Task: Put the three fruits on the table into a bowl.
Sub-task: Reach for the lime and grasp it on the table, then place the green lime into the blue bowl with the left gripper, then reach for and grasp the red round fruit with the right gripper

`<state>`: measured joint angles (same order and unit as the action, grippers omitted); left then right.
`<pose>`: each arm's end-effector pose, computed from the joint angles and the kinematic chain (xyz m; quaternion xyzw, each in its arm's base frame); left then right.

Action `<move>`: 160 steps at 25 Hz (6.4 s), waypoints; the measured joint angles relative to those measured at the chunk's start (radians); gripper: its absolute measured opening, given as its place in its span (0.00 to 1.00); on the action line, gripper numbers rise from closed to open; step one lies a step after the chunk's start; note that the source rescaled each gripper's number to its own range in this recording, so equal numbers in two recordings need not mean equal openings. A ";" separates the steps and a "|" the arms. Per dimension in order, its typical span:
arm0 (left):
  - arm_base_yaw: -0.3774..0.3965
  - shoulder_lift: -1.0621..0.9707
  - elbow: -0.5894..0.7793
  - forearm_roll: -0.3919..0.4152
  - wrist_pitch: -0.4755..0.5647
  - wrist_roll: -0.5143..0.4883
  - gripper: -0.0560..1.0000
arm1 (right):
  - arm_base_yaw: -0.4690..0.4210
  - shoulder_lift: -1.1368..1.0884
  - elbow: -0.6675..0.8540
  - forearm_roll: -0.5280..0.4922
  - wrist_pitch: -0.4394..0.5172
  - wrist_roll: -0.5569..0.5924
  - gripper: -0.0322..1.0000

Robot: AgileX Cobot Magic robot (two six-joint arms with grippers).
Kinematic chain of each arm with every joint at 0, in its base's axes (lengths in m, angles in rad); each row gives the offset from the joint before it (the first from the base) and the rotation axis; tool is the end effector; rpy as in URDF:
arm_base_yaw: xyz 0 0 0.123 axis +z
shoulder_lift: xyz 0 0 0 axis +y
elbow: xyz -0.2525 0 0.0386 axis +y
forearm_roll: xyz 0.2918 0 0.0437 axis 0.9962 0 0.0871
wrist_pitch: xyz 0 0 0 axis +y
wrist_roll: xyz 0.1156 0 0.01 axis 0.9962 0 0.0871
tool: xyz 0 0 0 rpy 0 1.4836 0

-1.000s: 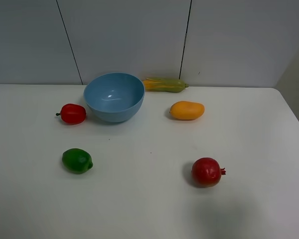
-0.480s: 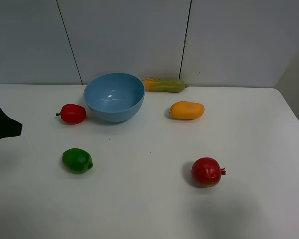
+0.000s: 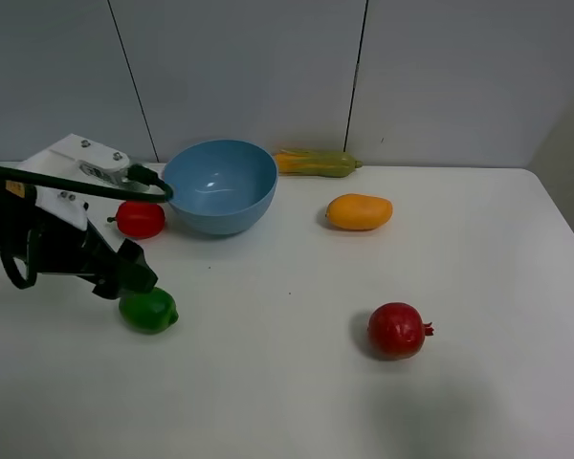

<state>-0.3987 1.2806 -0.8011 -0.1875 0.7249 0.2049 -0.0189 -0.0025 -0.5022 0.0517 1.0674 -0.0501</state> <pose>0.2663 -0.1278 0.1770 0.2365 0.9424 -0.0975 0.2154 0.0848 0.0037 0.2872 -0.0145 0.8533 0.0079 0.5211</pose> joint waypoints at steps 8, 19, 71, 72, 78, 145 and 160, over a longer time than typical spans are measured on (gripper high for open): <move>-0.090 0.114 0.000 0.024 -0.056 0.242 1.00 | 0.000 0.000 0.000 0.000 0.000 0.000 0.88; -0.079 0.291 -0.001 0.027 -0.134 0.391 1.00 | 0.000 0.000 0.000 0.000 0.000 0.000 0.88; 0.000 0.329 -0.158 0.072 -0.033 0.231 0.07 | 0.000 0.000 0.000 0.000 0.000 0.000 0.88; -0.005 0.317 -0.206 0.073 0.002 0.187 0.07 | 0.000 0.000 0.000 0.000 0.000 0.000 0.88; -0.021 0.358 -0.519 0.072 0.096 0.006 0.07 | 0.000 0.000 0.000 0.000 0.000 0.000 0.88; 0.341 -0.604 -0.133 0.244 0.145 -0.178 0.96 | 0.000 0.000 0.000 0.000 0.000 0.000 0.88; 0.341 -1.230 0.213 0.179 0.247 -0.193 0.96 | 0.000 0.000 0.000 0.000 0.000 0.000 0.88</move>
<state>-0.0579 0.0502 -0.5878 -0.0087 0.9714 0.0118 -0.0189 -0.0025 -0.5022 0.0517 1.0674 -0.0501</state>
